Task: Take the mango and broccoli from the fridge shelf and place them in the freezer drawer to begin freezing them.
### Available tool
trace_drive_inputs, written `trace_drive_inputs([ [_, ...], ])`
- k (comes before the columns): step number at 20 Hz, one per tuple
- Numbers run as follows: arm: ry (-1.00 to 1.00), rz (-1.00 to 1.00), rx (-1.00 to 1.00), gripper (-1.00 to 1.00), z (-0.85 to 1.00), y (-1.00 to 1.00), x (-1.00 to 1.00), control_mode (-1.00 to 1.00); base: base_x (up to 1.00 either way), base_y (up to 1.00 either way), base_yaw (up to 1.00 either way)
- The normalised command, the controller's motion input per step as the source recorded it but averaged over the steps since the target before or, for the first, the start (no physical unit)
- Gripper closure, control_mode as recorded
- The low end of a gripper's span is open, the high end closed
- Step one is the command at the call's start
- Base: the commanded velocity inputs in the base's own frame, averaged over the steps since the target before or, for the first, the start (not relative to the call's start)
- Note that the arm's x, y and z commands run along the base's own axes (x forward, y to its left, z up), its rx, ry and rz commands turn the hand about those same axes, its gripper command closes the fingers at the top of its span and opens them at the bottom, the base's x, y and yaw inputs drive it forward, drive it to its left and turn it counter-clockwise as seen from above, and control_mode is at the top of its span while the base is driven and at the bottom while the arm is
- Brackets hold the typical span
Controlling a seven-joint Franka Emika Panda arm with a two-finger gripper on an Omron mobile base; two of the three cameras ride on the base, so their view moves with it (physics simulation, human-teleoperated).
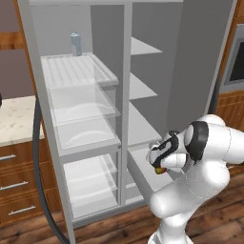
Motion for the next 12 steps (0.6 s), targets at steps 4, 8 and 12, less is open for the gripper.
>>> trace_drive_inputs([
  [4, 0.04, -0.07, 0.0, 1.0, -0.39, -0.12, 0.31, -1.0, 0.0, 0.0, 0.0],
  [8, 0.0, -0.04, 0.0, 1.0, -0.28, -0.14, 0.25, -1.0, 0.0, 0.0, 0.0],
  [12, 0.01, -0.02, 0.0, 1.0, -0.38, -0.16, 0.28, -1.0, 0.0, 0.0, 0.0],
])
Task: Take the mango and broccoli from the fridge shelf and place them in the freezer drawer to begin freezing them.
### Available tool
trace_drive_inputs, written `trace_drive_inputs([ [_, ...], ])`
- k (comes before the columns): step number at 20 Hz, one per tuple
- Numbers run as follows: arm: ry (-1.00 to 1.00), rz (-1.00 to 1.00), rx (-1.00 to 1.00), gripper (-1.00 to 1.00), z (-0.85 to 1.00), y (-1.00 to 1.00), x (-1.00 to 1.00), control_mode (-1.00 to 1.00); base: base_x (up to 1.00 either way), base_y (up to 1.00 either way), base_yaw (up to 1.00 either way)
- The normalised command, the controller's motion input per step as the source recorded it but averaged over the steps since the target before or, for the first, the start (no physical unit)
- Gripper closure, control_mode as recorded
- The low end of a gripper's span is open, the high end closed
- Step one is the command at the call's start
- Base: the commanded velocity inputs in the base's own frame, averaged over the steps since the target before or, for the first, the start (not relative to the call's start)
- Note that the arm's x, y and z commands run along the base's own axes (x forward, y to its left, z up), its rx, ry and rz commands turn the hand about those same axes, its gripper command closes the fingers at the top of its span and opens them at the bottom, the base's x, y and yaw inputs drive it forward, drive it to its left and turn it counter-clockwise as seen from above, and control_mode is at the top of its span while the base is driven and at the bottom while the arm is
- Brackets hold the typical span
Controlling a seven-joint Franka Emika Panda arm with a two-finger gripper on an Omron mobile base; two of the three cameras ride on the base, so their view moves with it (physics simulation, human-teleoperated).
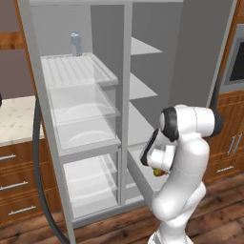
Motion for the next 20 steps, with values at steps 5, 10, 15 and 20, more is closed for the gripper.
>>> trace_drive_inputs([
  [5, 0.05, 0.0, 0.0, 1.0, -0.25, -0.21, 0.29, -1.0, 0.0, 0.0, 0.0],
  [10, 0.03, 0.0, 0.01, 1.0, -0.4, -0.24, 0.06, -1.0, 0.0, 0.0, 0.0],
  [15, 0.01, 0.0, 0.0, 1.0, -0.38, -0.04, 0.03, -1.0, 0.0, 0.0, 0.0],
  [20, 0.07, 0.0, 0.0, 1.0, -0.24, -0.01, 0.13, -1.0, 0.0, 0.0, 0.0],
])
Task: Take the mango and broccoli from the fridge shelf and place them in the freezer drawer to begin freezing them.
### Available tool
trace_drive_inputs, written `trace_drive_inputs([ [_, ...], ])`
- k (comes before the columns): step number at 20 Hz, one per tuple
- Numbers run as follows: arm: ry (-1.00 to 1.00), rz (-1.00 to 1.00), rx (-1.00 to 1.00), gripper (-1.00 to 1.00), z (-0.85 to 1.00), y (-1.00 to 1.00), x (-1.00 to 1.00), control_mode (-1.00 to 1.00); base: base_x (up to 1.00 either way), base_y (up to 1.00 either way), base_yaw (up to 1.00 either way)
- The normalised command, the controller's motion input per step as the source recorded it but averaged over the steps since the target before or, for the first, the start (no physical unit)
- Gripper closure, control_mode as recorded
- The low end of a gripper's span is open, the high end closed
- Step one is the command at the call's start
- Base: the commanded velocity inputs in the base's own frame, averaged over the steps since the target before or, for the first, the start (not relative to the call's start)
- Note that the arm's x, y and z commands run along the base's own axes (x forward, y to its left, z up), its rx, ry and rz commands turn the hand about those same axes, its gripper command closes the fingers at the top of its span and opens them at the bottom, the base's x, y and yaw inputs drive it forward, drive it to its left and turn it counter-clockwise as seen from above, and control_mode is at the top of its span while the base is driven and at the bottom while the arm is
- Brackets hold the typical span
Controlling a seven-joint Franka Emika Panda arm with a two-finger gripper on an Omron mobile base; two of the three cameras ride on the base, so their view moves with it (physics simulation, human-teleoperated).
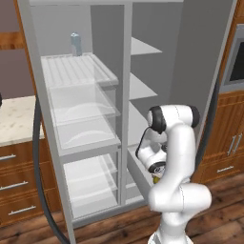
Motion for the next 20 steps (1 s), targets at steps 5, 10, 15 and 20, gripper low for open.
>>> trace_drive_inputs([
  [5, 0.05, 0.0, 0.0, 1.0, -0.27, -0.03, 0.06, -1.0, 0.0, 0.0, 0.0],
  [10, 0.0, 0.0, 0.0, 1.0, -0.15, 0.0, -0.04, -1.0, 0.0, 0.0, 0.0],
  [15, 0.0, 0.0, 0.01, -1.0, -0.08, 0.0, -0.14, -1.0, 0.0, 0.0, 0.0],
  [20, 0.0, 0.0, 0.04, -1.0, 0.04, 0.0, -0.02, -1.0, 0.0, 0.0, 0.0],
])
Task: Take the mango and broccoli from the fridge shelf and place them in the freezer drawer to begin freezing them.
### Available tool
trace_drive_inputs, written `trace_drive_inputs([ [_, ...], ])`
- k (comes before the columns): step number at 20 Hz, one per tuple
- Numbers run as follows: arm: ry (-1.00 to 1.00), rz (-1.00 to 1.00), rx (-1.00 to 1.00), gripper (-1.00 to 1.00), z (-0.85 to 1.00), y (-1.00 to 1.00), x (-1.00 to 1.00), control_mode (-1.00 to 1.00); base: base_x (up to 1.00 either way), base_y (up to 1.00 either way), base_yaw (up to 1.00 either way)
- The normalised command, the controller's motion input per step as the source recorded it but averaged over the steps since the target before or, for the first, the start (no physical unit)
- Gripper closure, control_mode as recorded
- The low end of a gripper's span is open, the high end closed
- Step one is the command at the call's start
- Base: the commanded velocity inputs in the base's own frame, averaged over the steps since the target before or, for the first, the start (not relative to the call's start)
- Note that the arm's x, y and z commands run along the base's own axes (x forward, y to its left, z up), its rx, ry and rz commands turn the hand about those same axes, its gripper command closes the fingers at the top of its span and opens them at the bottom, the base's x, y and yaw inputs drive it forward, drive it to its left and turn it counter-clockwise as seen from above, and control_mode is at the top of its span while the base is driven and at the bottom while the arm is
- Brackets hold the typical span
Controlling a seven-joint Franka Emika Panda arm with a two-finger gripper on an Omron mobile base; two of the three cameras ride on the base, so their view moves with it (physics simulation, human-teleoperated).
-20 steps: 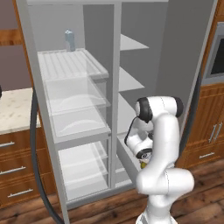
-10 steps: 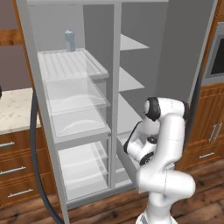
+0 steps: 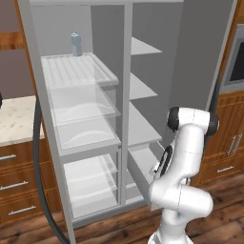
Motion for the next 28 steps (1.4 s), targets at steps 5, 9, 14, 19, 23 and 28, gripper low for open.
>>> trace_drive_inputs([
  [5, 0.02, 0.0, 0.03, -1.0, 0.25, 0.0, 0.0, -1.0, 0.0, 0.0, 0.0],
  [9, 0.08, 0.0, 0.0, -1.0, 0.42, 0.0, 0.0, -1.0, 0.0, 0.0, 0.0],
  [14, 0.08, 0.0, 0.0, -1.0, 0.58, 0.02, 0.0, -1.0, 0.0, 0.0, 0.0],
  [19, 0.09, 0.0, 0.0, -1.0, 0.63, 0.02, 0.0, -1.0, 0.0, 0.0, 0.0],
  [23, 0.09, 0.0, 0.0, -1.0, 0.73, 0.0, 0.0, -1.0, 0.0, 0.0, 0.0],
  [28, 0.09, 0.0, 0.0, -1.0, 0.76, 0.0, 0.0, -1.0, 0.0, 0.0, 0.0],
])
